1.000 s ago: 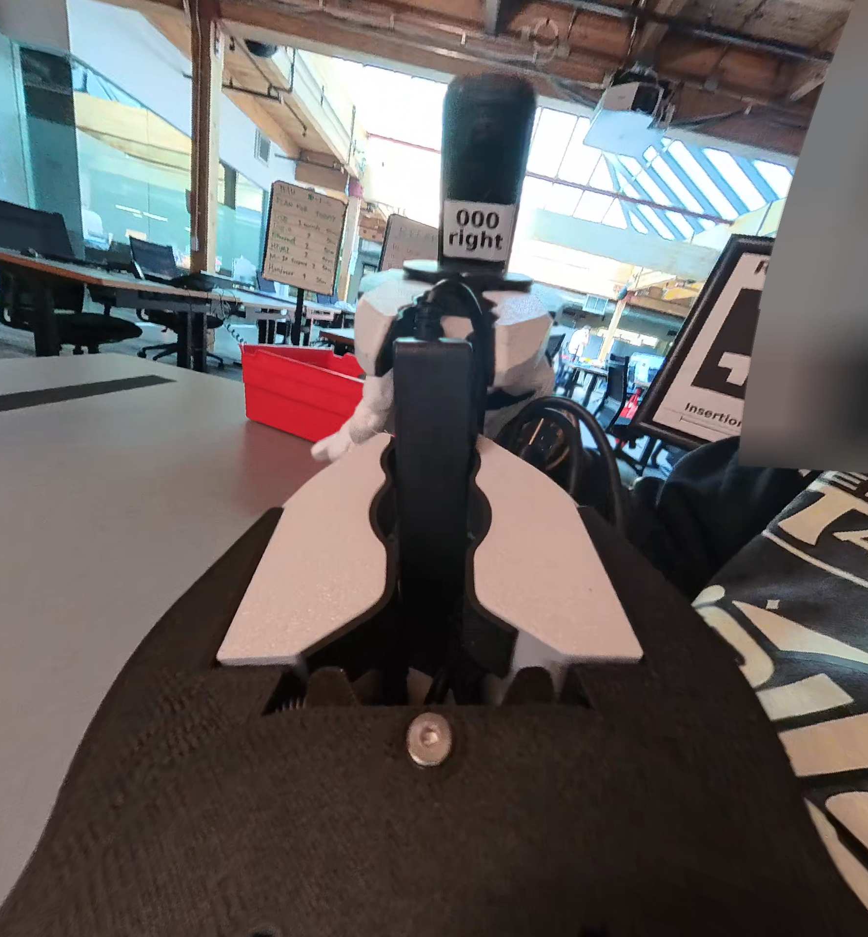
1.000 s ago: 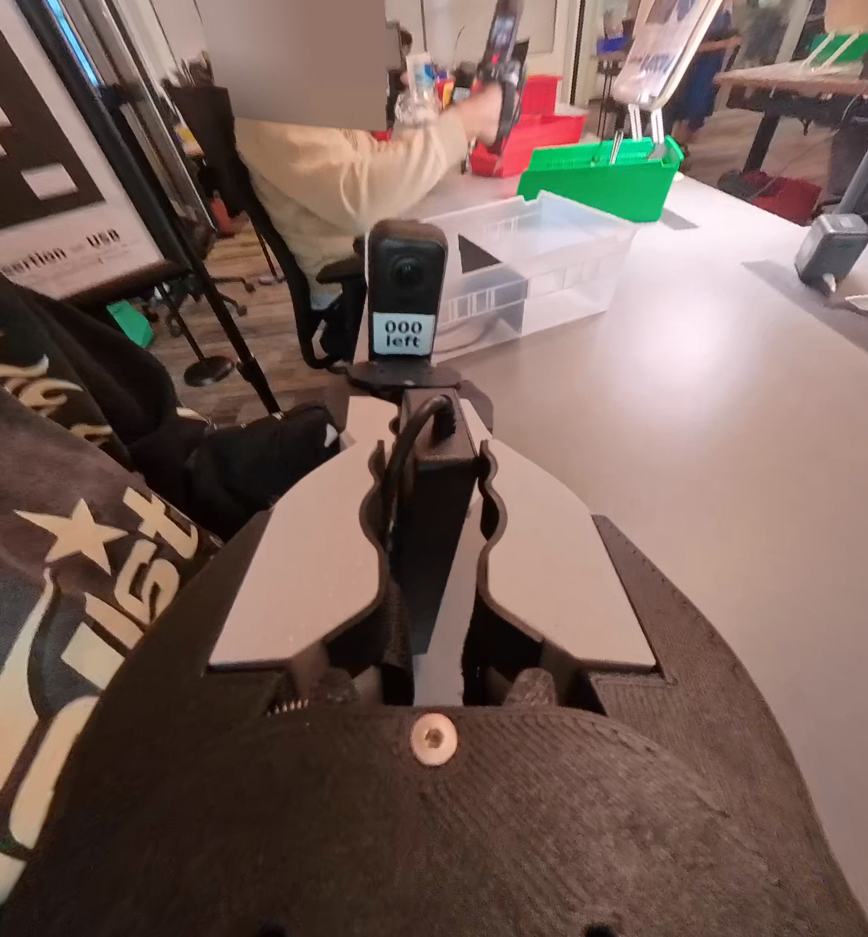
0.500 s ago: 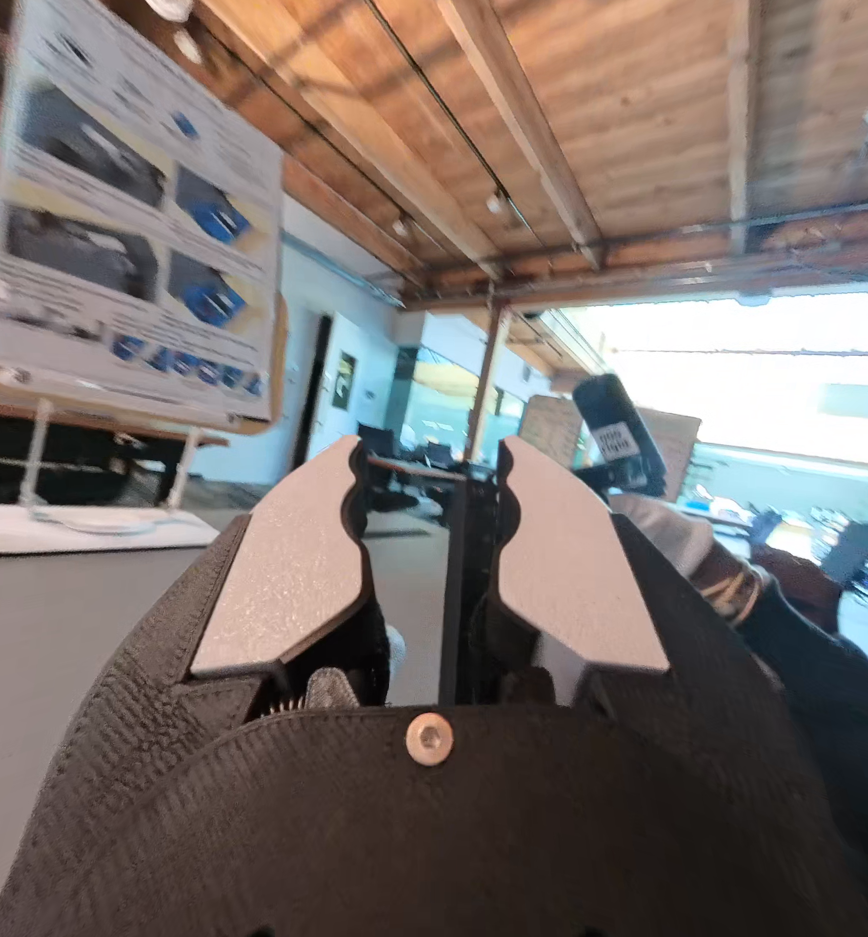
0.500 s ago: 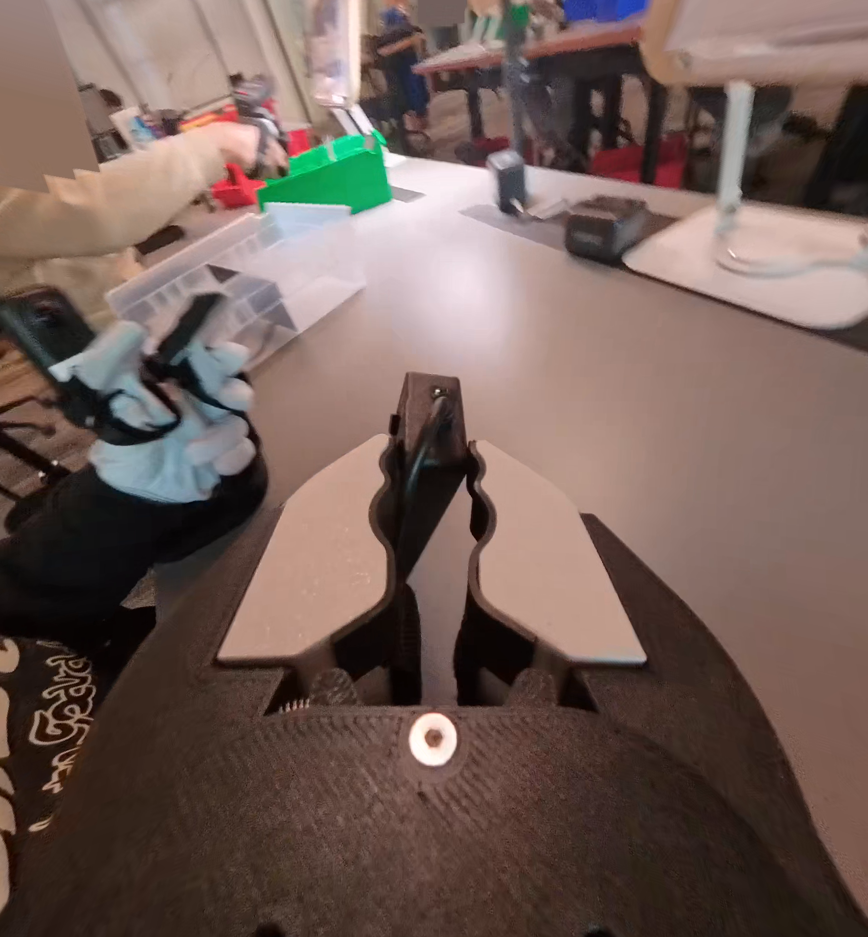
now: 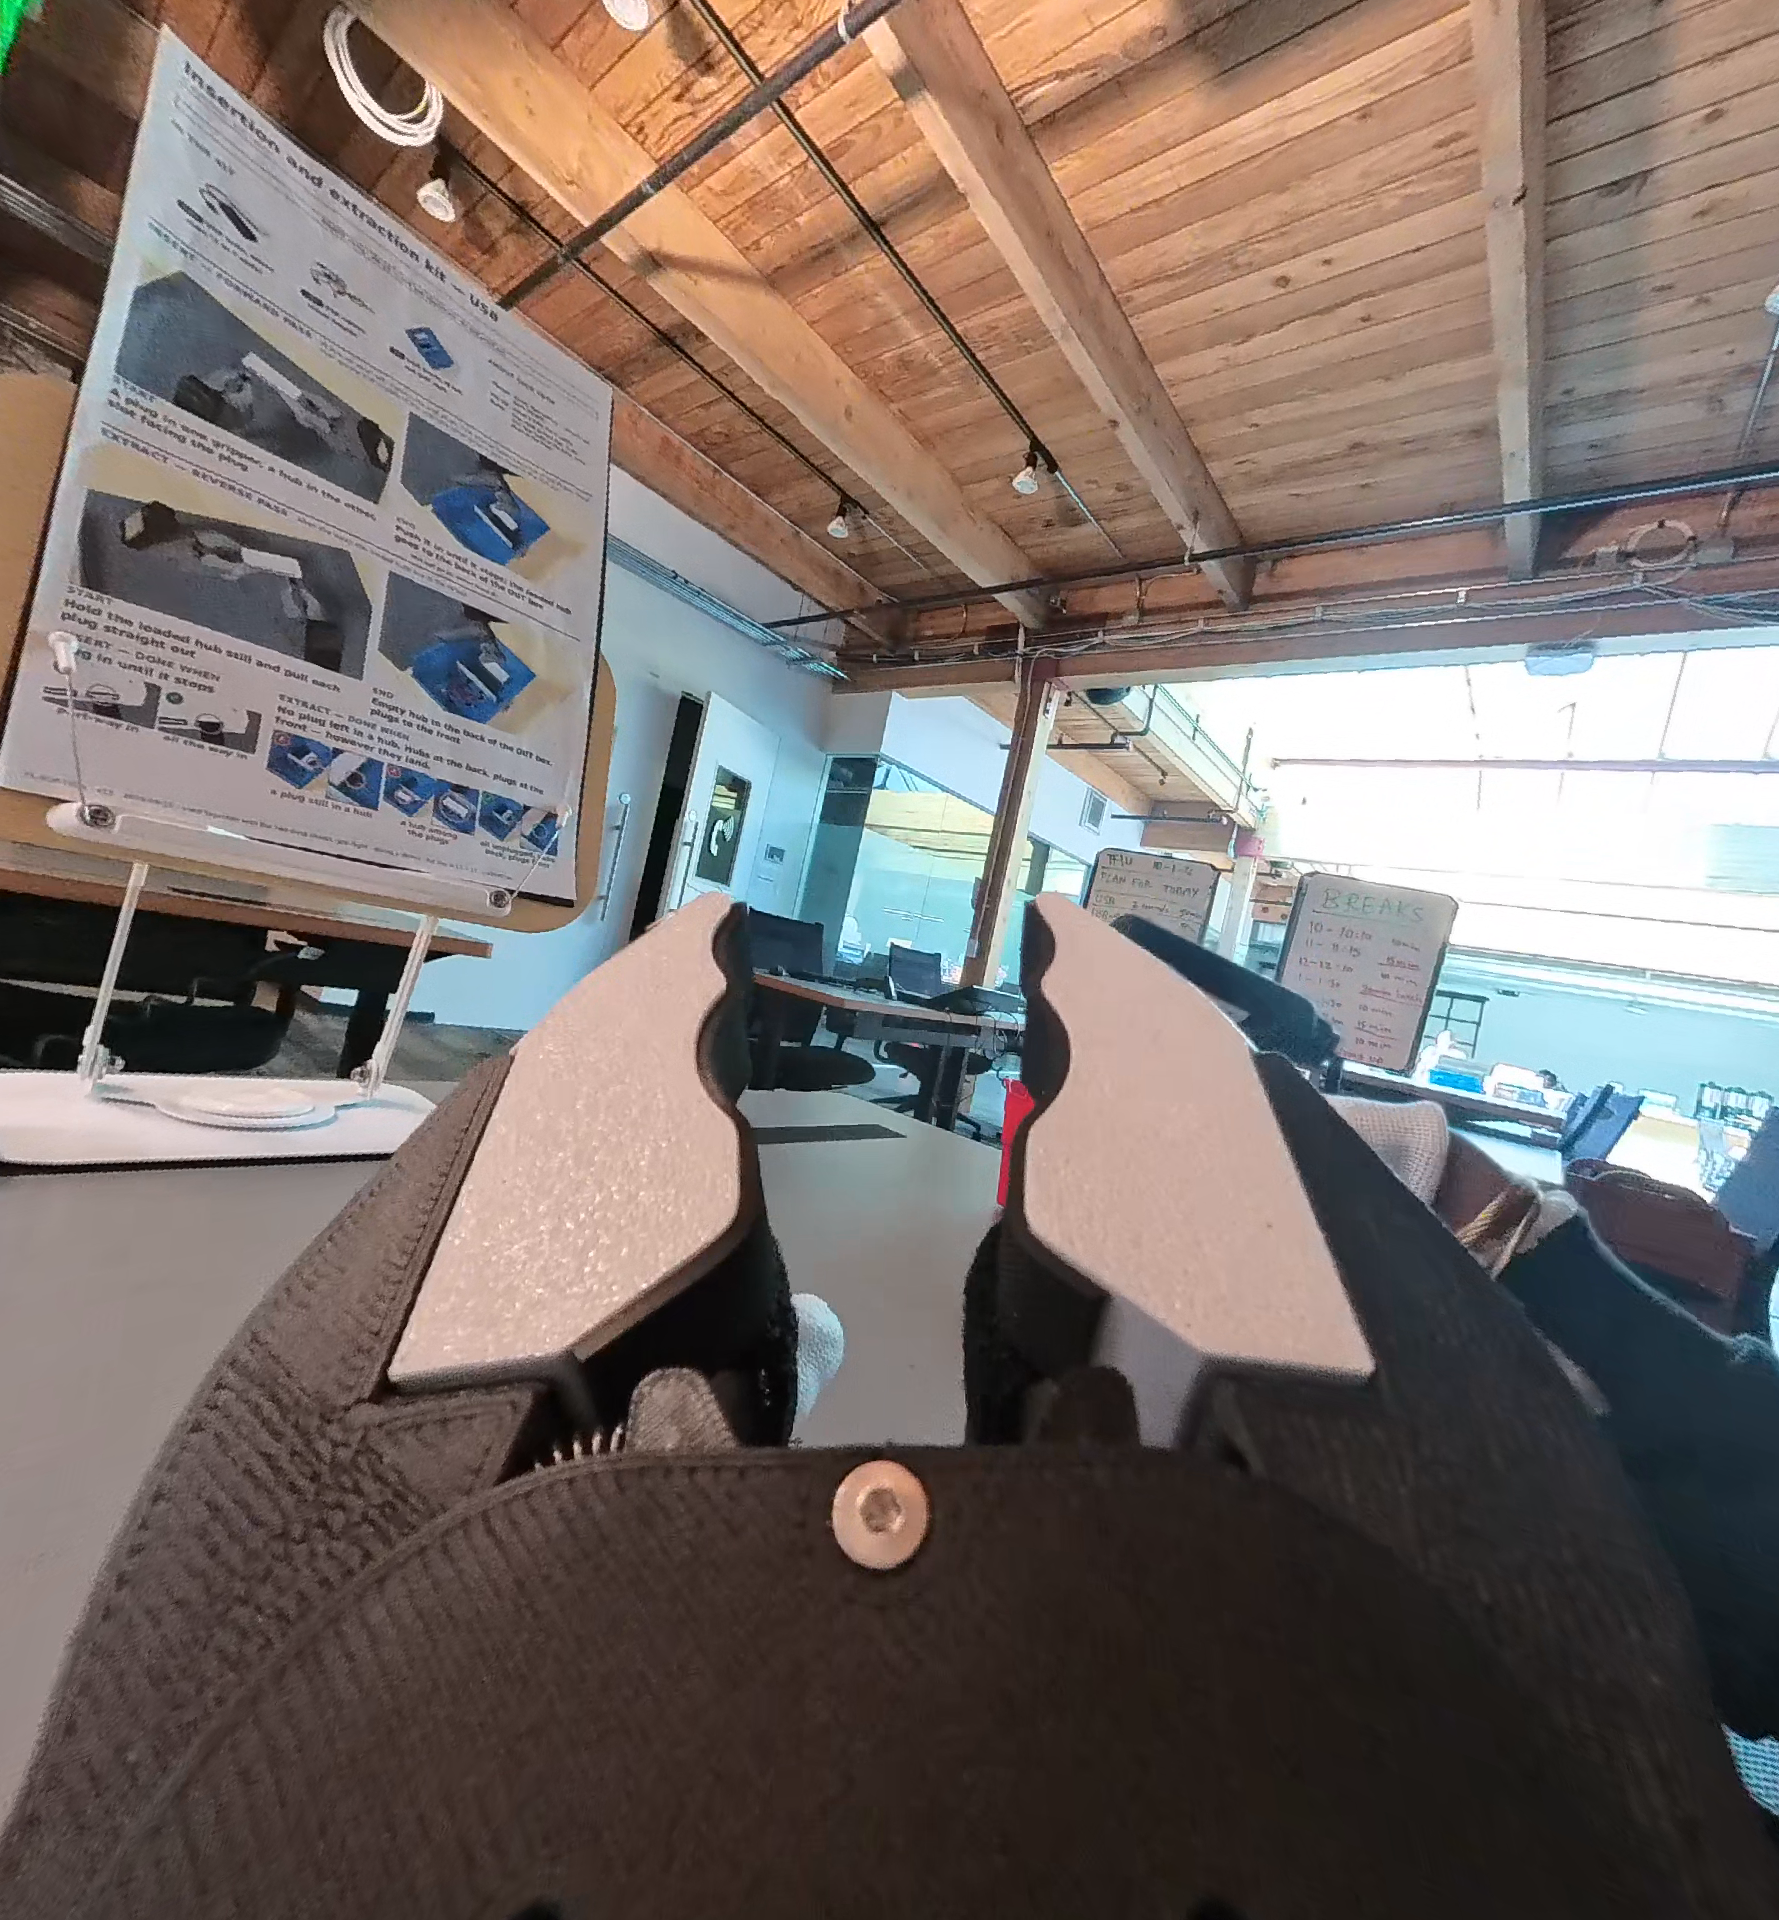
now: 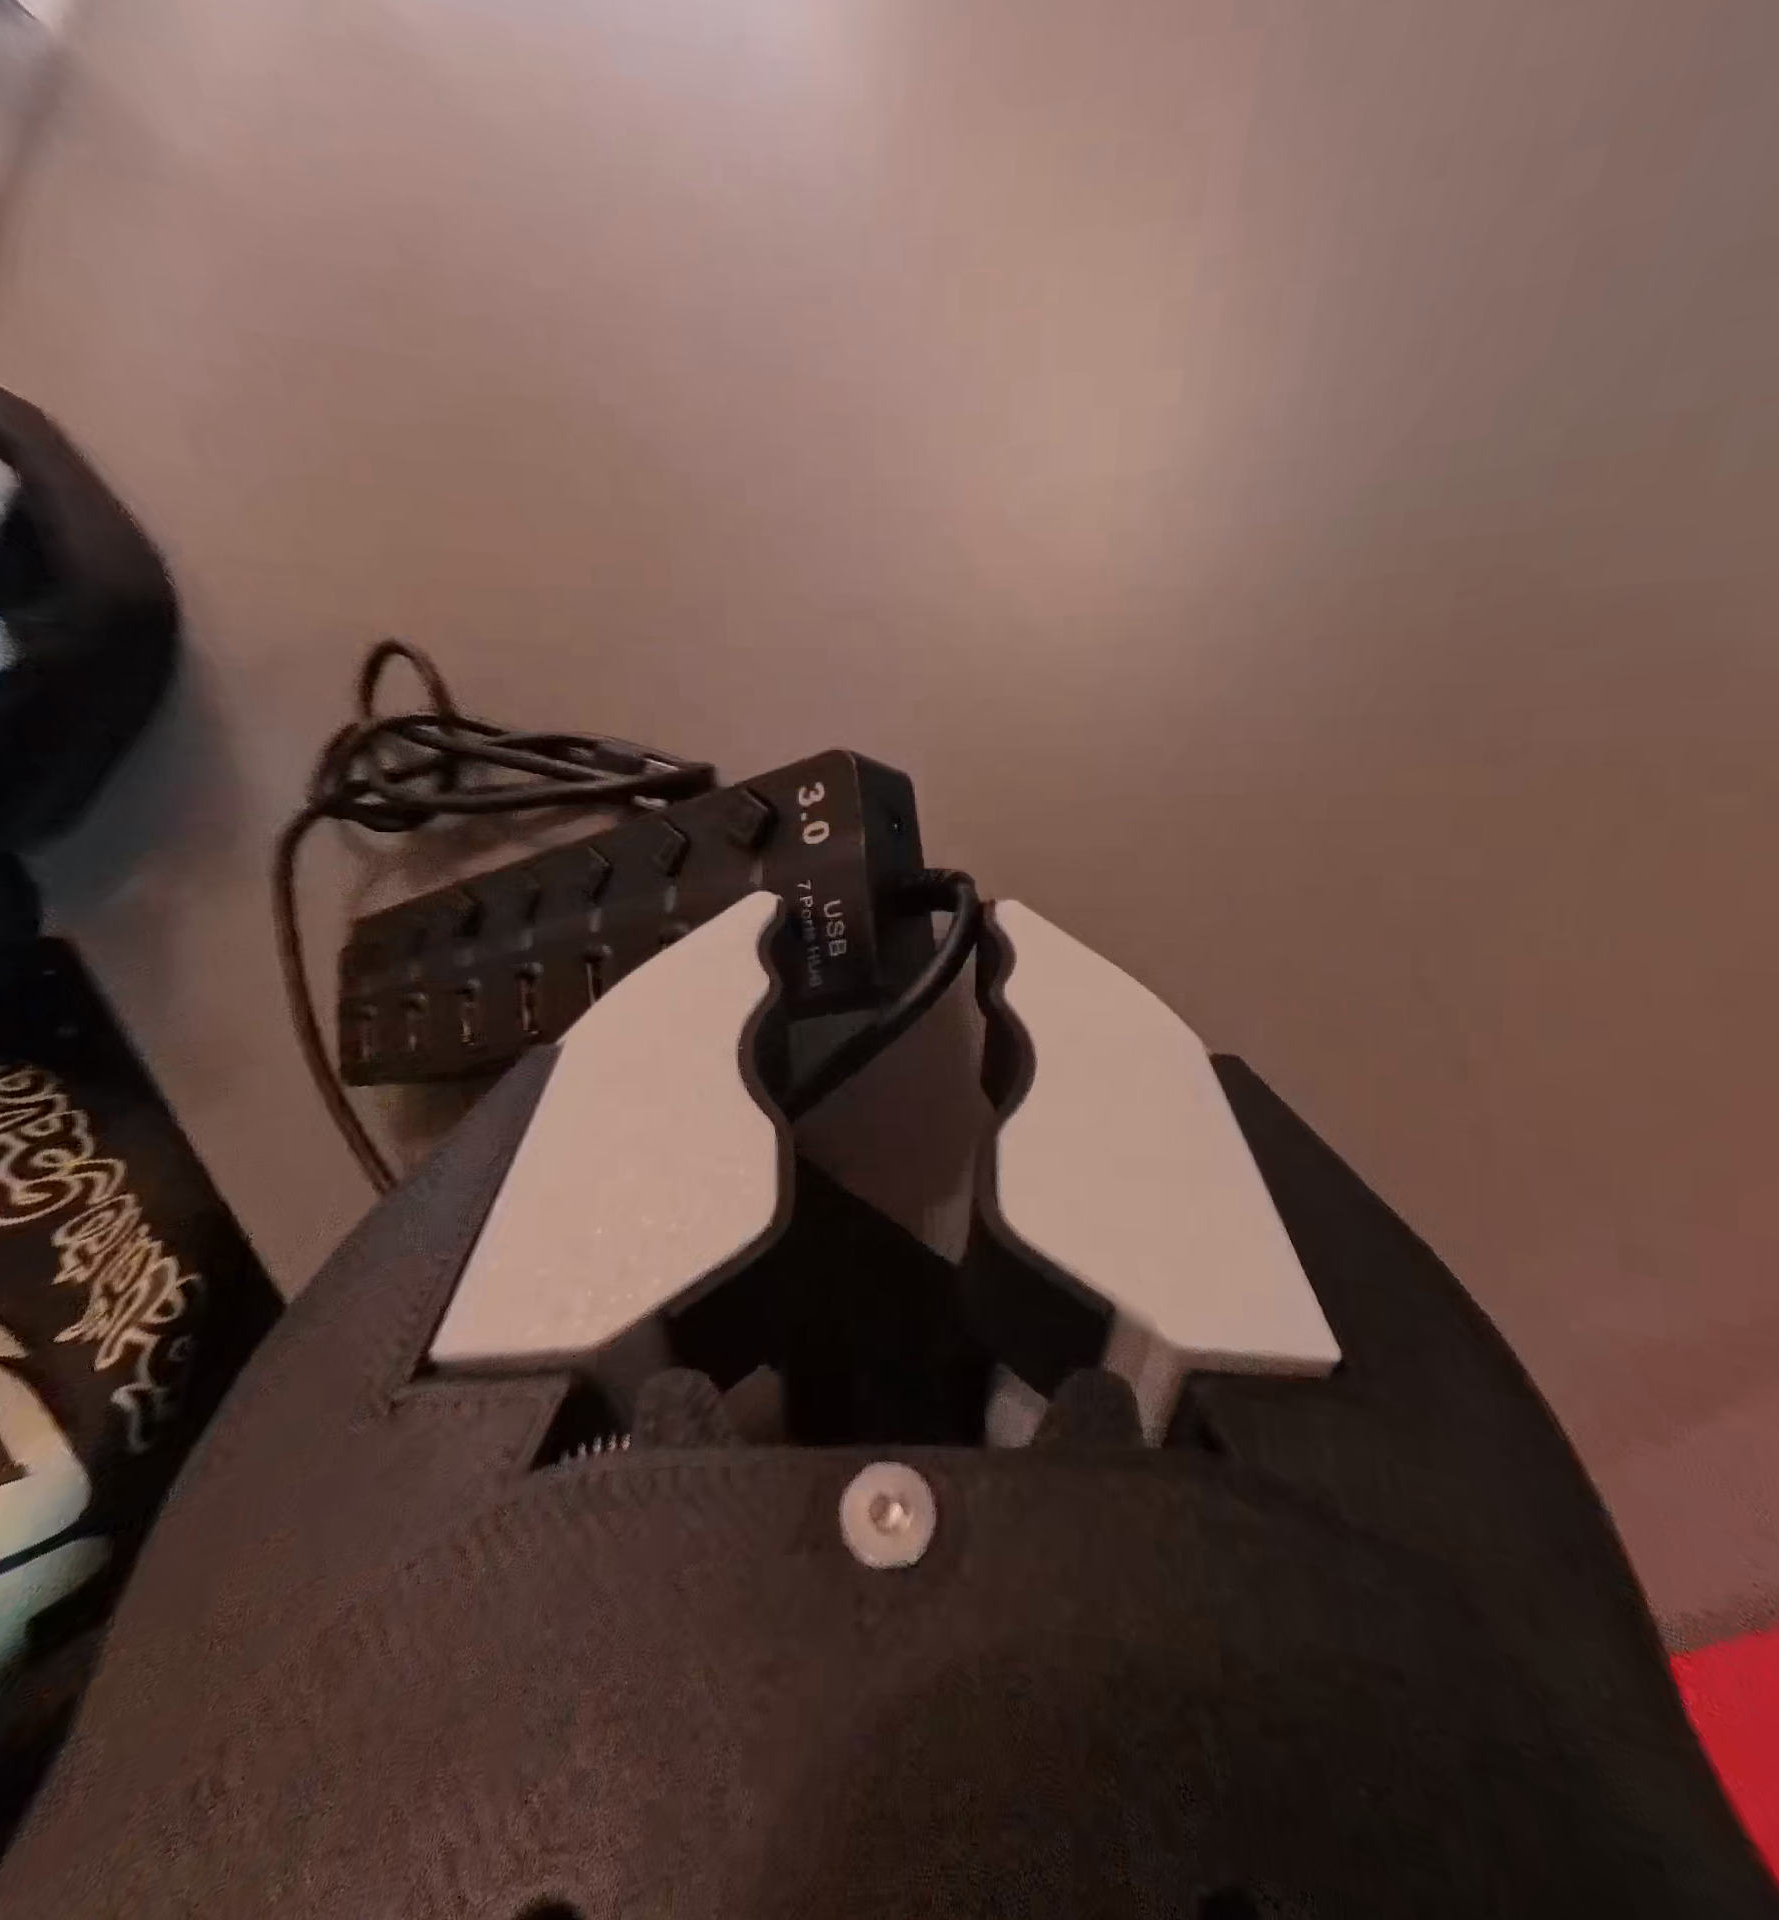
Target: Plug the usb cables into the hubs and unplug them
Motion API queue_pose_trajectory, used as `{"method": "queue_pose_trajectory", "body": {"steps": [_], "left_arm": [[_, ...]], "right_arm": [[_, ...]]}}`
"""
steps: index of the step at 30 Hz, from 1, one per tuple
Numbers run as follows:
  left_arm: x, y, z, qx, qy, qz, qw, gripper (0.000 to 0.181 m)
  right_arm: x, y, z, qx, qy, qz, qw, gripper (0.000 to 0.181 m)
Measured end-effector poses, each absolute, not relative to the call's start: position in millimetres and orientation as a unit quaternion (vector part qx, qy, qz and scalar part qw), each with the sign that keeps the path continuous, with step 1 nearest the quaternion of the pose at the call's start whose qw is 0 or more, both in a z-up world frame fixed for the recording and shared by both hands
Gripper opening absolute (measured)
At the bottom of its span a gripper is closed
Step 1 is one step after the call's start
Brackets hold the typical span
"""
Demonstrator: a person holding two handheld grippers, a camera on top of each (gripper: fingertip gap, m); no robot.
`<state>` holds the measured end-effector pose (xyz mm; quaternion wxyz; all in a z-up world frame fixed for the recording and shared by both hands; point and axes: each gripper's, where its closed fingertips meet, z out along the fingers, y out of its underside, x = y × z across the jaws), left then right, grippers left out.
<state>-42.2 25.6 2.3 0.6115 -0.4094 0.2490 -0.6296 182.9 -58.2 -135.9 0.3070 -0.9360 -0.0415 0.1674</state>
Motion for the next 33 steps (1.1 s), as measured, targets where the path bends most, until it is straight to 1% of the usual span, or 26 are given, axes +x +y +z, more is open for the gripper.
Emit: {"method": "queue_pose_trajectory", "body": {"steps": [4, 6, 7, 9, 10, 13, 14, 17, 18, 20, 23, 25, 29, 30, 31, 33], "left_arm": [[-43, 26, 2, -0.411, 0.247, -0.631, 0.61, 0.049], [-42, 26, 2, -0.411, 0.248, -0.631, 0.609, 0.049], [-41, 25, 1, -0.411, 0.25, -0.632, 0.608, 0.049], [-40, 24, 1, -0.411, 0.254, -0.631, 0.607, 0.05], [-40, 24, 1, -0.409, 0.255, -0.63, 0.609, 0.05], [-41, 22, 3, -0.401, 0.26, -0.622, 0.62, 0.052], [-40, 21, 3, -0.399, 0.262, -0.619, 0.624, 0.053], [-40, 16, 6, -0.383, 0.273, -0.608, 0.64, 0.058], [-40, 14, 7, -0.378, 0.277, -0.601, 0.647, 0.061], [-39, 9, 9, -0.365, 0.289, -0.586, 0.663, 0.064], [-35, -3, 10, -0.345, 0.322, -0.569, 0.674, 0.065], [-31, -14, 7, -0.336, 0.347, -0.571, 0.664, 0.065], [-54, -29, 5, -0.344, 0.382, -0.555, 0.654, 0.063], [-68, -28, 7, -0.346, 0.392, -0.535, 0.664, 0.062], [-85, -19, 14, -0.347, 0.39, -0.504, 0.688, 0.056], [-129, 11, 40, -0.366, 0.351, -0.45, 0.735, 0.056]], "right_arm": [[183, -57, -149, -0.948, -0.043, 0.15, 0.278, 0.035], [196, -59, -154, -0.96, -0.048, 0.083, 0.264, 0.024], [199, -59, -152, -0.959, -0.062, 0.06, 0.269, 0.026], [195, -54, -139, -0.948, -0.091, 0.047, 0.302, 0.031], [195, -49, -128, -0.937, -0.097, 0.038, 0.333, 0.036], [195, -32, -81, -0.881, -0.119, -0.006, 0.458, 0.048], [193, -30, -62, -0.854, -0.129, -0.021, 0.504, 0.059], [192, -34, -3, -0.752, -0.152, -0.094, 0.634, 0.116], [191, -40, 14, -0.724, -0.155, -0.115, 0.662, 0.134], [188, -53, 30, -0.712, -0.163, -0.131, 0.67, 0.145], [184, -75, 38, -0.721, -0.178, -0.146, 0.653, 0.145], [186, -89, 44, -0.723, -0.177, -0.16, 0.648, 0.144], [190, -115, 65, -0.702, -0.171, -0.191, 0.665, 0.14], [193, -122, 71, -0.694, -0.165, -0.199, 0.672, 0.139], [195, -128, 77, -0.686, -0.159, -0.203, 0.68, 0.138], [196, -140, 87, -0.671, -0.151, -0.199, 0.699, 0.134]]}}
